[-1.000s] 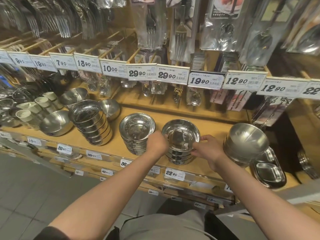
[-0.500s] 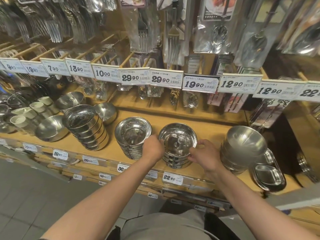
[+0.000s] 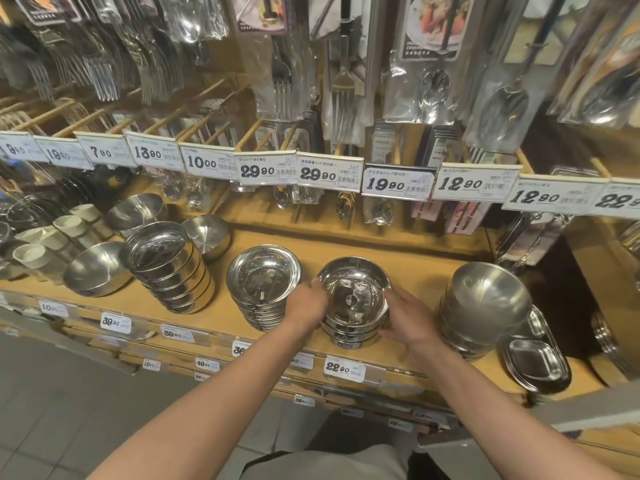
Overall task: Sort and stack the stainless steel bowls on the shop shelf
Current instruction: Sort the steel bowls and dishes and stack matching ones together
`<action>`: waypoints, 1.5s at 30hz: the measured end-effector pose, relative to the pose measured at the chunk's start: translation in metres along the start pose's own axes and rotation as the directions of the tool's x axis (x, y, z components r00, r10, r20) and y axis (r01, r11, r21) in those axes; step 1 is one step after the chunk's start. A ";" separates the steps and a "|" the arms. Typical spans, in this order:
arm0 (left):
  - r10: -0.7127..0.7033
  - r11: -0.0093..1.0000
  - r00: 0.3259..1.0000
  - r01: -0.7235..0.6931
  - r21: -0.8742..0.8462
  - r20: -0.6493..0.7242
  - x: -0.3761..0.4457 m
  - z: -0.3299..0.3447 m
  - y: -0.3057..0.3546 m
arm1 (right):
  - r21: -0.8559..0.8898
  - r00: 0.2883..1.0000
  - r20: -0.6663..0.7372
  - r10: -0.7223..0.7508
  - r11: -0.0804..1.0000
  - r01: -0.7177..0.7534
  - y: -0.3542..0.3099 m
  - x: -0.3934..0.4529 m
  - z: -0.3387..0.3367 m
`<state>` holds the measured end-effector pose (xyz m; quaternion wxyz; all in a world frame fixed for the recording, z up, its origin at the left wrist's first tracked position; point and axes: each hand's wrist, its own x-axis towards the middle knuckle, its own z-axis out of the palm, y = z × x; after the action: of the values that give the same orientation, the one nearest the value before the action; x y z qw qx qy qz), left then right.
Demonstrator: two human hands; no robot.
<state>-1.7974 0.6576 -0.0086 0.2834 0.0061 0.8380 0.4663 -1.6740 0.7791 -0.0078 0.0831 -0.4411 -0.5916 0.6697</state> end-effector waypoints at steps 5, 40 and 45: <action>-0.075 0.994 0.996 0.078 -0.075 0.037 0.002 0.000 -0.003 | -0.001 1.000 -0.018 0.023 1.000 -0.023 -0.006 0.000 -0.001; 0.252 0.904 0.946 -0.305 0.299 0.204 0.059 -0.192 -0.028 | -0.592 0.946 -0.177 -0.273 0.797 0.120 -0.029 -0.034 0.178; 0.250 0.887 0.948 -0.306 0.346 0.198 0.069 -0.192 -0.023 | -0.596 0.939 -0.264 -0.220 0.803 0.020 -0.031 -0.029 0.186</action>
<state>-1.9413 0.5143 0.0188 0.2684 0.2145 0.8781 0.3329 -1.7975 0.6357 0.0164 0.0812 -0.5090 -0.7741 0.3677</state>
